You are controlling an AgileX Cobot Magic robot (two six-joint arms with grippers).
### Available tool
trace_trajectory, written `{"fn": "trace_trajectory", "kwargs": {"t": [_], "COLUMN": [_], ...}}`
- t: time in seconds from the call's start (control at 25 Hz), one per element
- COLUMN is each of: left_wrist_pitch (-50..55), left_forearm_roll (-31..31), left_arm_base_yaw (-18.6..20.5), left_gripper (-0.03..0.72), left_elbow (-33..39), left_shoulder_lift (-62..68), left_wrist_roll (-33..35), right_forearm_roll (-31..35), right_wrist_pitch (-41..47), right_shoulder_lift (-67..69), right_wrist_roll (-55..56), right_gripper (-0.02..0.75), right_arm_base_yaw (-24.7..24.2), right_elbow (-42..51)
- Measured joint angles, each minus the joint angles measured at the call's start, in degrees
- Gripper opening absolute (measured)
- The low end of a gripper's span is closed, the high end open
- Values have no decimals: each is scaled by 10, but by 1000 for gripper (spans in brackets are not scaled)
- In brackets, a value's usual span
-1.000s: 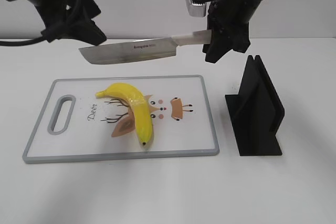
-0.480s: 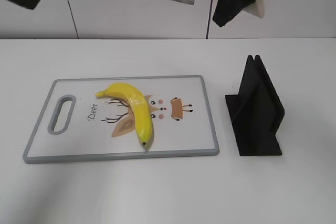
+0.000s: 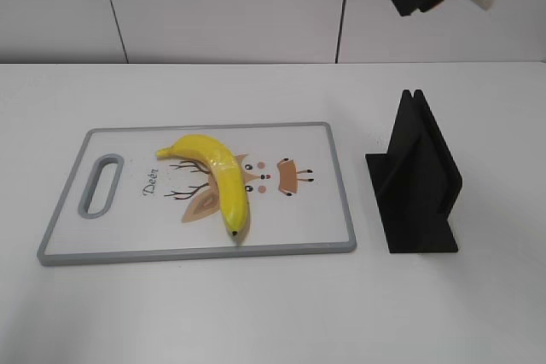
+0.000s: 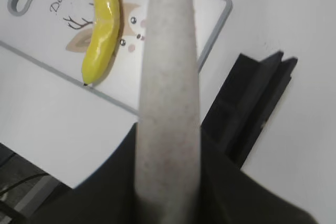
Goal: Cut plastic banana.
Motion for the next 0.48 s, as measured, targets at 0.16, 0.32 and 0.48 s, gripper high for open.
{"fn": "trace_trajectory", "kwargs": {"t": [0.16,0.32,0.48], "left_wrist_pitch": [1,1,3], "left_forearm_roll": [9,17,39], "left_arm_base_yaw": [0,0,0], "left_gripper": [540,530,529], "left_elbow": [56,123,194], "left_shoulder_lift": [-92,-180,-269], "left_wrist_roll": [-27,-61,-92], "right_forearm_roll": [-18,-29,-32], "right_wrist_pitch": [-31,-84,-105], "right_shoulder_lift": [-82,-159,-209], "right_wrist_roll": [60,104,132], "right_gripper": [179,179,179], "right_arm_base_yaw": [0,0,0], "right_elbow": [105,208,283]}}
